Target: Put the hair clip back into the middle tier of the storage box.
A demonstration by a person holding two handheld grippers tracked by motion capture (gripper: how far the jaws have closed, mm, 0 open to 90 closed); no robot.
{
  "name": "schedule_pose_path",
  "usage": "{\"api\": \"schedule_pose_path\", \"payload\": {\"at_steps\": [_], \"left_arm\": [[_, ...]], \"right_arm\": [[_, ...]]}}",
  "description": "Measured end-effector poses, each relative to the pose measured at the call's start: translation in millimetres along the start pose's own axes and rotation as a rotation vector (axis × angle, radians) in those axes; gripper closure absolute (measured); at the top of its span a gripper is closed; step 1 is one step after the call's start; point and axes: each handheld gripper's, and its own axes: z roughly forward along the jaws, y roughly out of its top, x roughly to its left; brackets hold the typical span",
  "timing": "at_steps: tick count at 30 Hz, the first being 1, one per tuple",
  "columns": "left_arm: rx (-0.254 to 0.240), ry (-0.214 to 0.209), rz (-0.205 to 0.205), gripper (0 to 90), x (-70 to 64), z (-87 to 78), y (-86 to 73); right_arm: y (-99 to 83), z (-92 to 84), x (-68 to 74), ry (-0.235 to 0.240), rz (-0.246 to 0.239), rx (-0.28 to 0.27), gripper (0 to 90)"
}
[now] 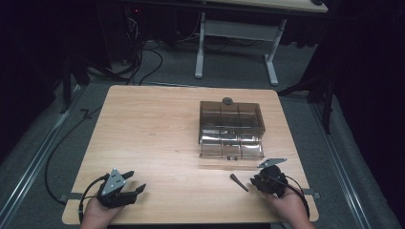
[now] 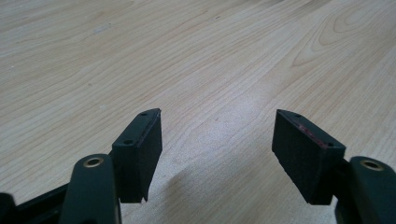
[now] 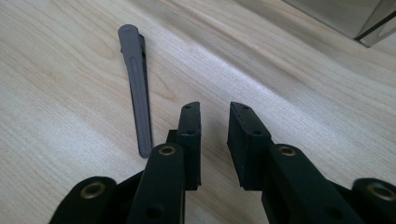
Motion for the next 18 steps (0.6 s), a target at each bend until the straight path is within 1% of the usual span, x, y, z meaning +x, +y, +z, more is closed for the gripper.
{"api": "schedule_pose_path", "payload": {"at_steps": [4, 5, 11, 13, 16, 17, 18], "left_arm": [[-0.003, -0.003, 0.002, 33.8, -0.1, -0.3, -0.1], [-0.004, -0.002, 0.003, 33.7, -0.3, -0.2, -0.2], [-0.004, -0.006, 0.003, 33.8, -0.2, -0.5, -0.2], [-0.004, -0.007, 0.001, 33.7, 0.0, -0.5, -0.2], [-0.006, -0.007, 0.000, 33.8, 0.0, -0.4, -0.3], [-0.006, -0.007, 0.000, 33.7, 0.0, -0.4, -0.3], [-0.007, -0.007, 0.000, 33.7, 0.0, -0.4, -0.3]], "right_arm": [[5.2, -2.6, -2.1, 0.028, -0.013, 0.048, 71.8], [6.8, -3.1, -2.2, 0.034, -0.007, 0.057, 71.4], [16.3, -5.7, -0.7, 0.050, -0.029, 0.117, 68.1], [18.9, -5.7, 0.4, 0.057, -0.023, 0.143, 67.2], [21.6, -4.3, 1.1, 0.059, -0.036, 0.170, 65.8], [22.3, -3.9, 2.1, 0.064, -0.031, 0.185, 65.3], [23.1, -3.3, 2.5, 0.064, -0.036, 0.198, 64.9]]}}
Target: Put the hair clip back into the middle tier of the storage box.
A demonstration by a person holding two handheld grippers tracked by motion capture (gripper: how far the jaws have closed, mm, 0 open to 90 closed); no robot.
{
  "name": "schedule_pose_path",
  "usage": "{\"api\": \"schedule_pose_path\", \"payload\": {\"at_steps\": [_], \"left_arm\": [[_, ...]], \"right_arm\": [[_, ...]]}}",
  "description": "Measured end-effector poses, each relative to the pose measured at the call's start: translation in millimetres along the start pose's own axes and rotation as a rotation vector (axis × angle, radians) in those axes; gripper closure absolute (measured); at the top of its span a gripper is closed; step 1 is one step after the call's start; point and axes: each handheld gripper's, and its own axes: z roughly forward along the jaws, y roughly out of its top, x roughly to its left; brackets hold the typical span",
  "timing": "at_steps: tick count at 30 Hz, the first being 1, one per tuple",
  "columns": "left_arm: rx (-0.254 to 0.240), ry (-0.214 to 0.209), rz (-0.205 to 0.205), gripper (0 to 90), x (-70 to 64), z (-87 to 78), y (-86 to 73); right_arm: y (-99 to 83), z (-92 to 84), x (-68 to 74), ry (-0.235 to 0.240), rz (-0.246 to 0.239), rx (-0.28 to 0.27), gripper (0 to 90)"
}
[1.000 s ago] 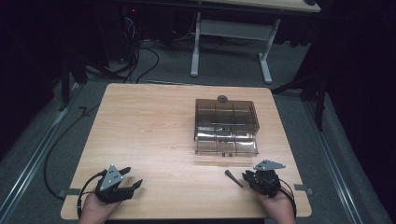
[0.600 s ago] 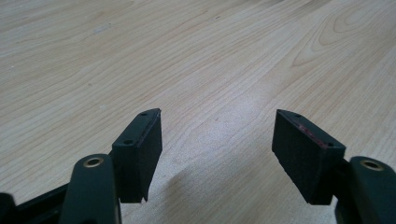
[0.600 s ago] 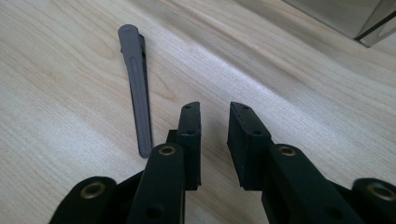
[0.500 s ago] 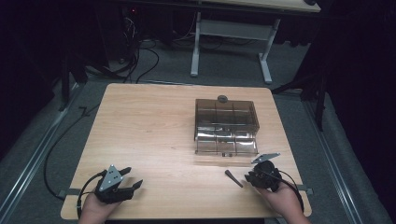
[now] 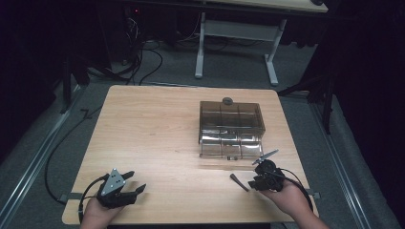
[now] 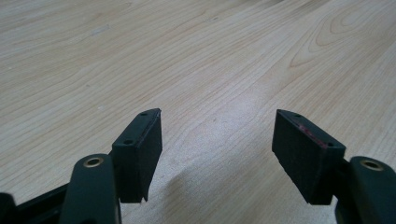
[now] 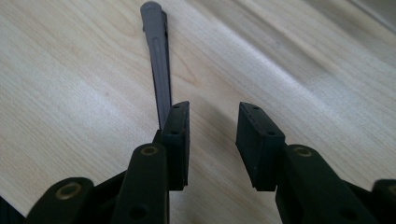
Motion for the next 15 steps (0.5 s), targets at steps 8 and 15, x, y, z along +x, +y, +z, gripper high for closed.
{"api": "schedule_pose_path", "payload": {"at_steps": [8, 15], "left_arm": [[0.001, -0.001, 0.000, 33.7, 0.0, 0.1, 0.0], [0.000, -0.001, 0.001, 33.7, -0.1, 0.0, 0.0]], "right_arm": [[7.6, -0.4, 4.4, 0.002, -0.046, 0.074, 61.7], [13.6, 0.8, 10.2, 0.000, -0.079, 0.133, 59.7]]}}
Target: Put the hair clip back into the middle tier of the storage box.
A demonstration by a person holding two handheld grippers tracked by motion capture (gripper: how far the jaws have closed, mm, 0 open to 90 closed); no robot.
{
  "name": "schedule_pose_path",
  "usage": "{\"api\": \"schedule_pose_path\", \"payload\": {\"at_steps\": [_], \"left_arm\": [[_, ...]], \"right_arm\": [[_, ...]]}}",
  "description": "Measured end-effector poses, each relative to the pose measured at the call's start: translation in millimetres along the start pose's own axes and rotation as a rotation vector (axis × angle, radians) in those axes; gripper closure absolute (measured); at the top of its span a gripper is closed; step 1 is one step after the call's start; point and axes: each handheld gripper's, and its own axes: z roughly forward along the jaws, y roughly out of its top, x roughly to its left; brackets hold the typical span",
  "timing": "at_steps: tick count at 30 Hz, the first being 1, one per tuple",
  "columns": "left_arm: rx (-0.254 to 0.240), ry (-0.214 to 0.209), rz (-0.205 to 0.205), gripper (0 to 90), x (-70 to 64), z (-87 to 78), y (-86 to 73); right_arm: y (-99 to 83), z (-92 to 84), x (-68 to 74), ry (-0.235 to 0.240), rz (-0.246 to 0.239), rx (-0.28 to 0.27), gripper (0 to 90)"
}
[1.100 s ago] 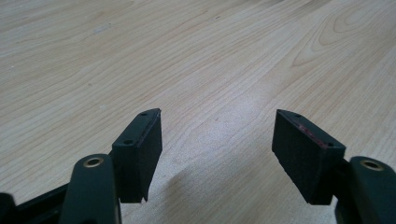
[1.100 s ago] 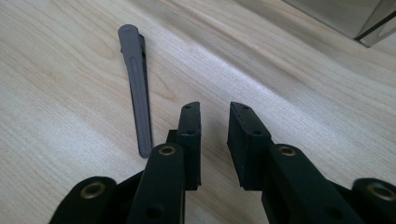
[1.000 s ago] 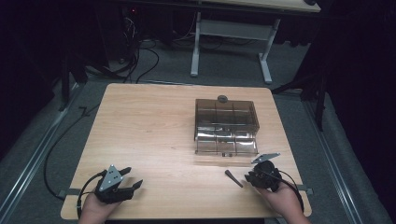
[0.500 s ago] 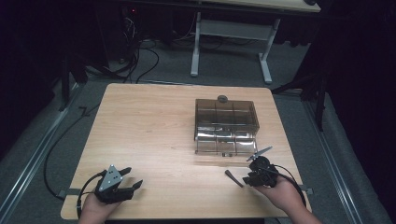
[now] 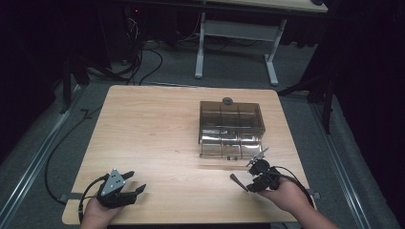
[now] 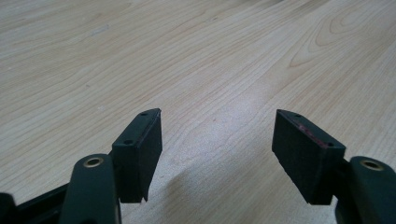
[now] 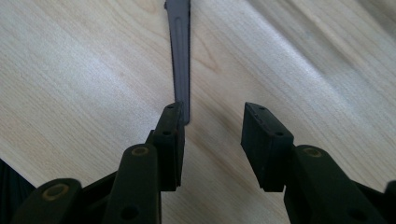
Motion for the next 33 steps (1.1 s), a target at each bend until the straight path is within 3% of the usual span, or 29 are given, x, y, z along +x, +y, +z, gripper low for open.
{"api": "schedule_pose_path", "payload": {"at_steps": [12, 20, 33], "left_arm": [[0.002, -0.002, 0.001, 33.7, 0.1, 0.1, 0.1], [0.000, -0.004, 0.002, 33.7, 0.1, 0.1, 0.1], [-0.001, -0.009, 0.003, 33.8, 0.1, 0.0, 0.0]], "right_arm": [[16.9, 0.4, 8.7, 0.003, -0.065, 0.048, 55.0], [26.9, 0.8, 15.1, 0.003, -0.069, 0.054, 55.1], [47.0, 15.0, 23.0, 0.000, -0.123, 0.094, 64.4]]}}
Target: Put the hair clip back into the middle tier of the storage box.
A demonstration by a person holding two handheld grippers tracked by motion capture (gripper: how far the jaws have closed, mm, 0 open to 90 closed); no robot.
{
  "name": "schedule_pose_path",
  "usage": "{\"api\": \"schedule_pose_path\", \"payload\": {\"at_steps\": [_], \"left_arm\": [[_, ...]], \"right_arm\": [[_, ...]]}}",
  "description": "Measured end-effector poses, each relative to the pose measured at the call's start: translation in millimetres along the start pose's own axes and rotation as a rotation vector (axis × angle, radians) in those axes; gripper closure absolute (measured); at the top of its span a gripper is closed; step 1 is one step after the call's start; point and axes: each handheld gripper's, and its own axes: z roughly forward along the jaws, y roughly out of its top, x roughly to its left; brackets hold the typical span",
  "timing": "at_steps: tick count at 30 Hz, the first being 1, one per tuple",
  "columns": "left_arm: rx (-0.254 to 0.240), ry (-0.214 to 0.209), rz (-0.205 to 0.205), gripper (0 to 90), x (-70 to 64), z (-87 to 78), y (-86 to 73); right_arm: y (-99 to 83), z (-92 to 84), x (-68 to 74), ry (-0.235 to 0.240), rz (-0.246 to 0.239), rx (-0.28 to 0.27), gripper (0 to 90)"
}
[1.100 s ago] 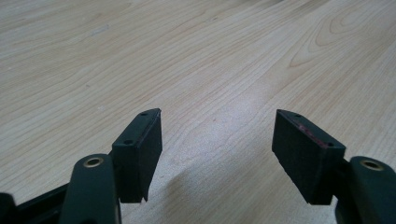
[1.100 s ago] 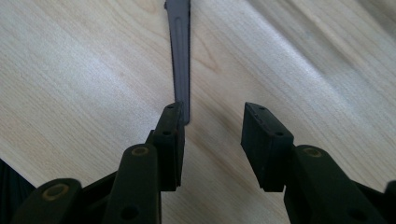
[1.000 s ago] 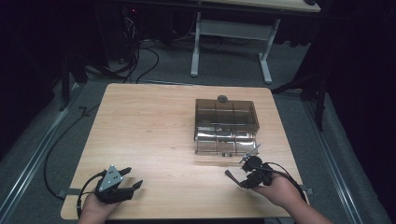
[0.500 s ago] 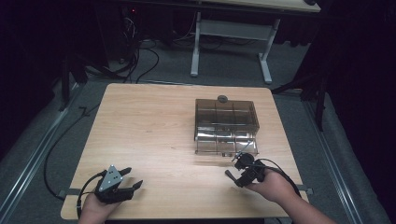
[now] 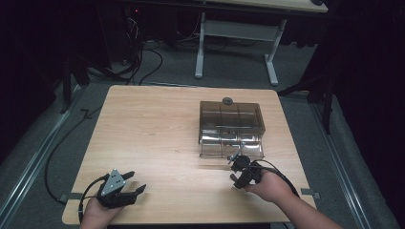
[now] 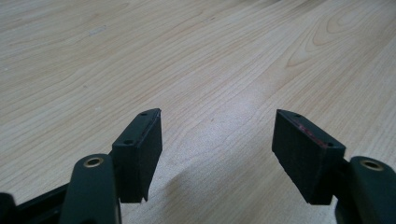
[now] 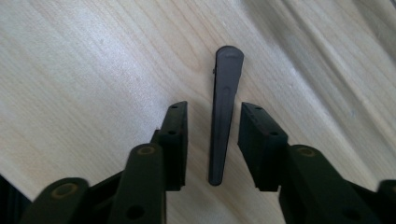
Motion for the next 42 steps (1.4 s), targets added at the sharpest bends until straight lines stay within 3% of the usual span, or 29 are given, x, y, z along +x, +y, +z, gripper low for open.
{"api": "schedule_pose_path", "payload": {"at_steps": [8, 21, 42], "left_arm": [[-0.001, -0.002, -0.002, 33.8, -0.1, 0.1, 0.0], [0.001, -0.002, 0.001, 33.8, 0.0, -0.2, 0.0], [0.002, -0.004, 0.002, 33.8, -0.1, -0.3, 0.0]], "right_arm": [[7.1, 1.6, -2.5, -0.013, -0.012, 0.010, 75.3], [11.0, 4.1, -2.9, -0.005, -0.020, 0.029, 81.9], [13.0, -36.2, -15.6, -0.011, -0.016, -0.017, 81.9]]}}
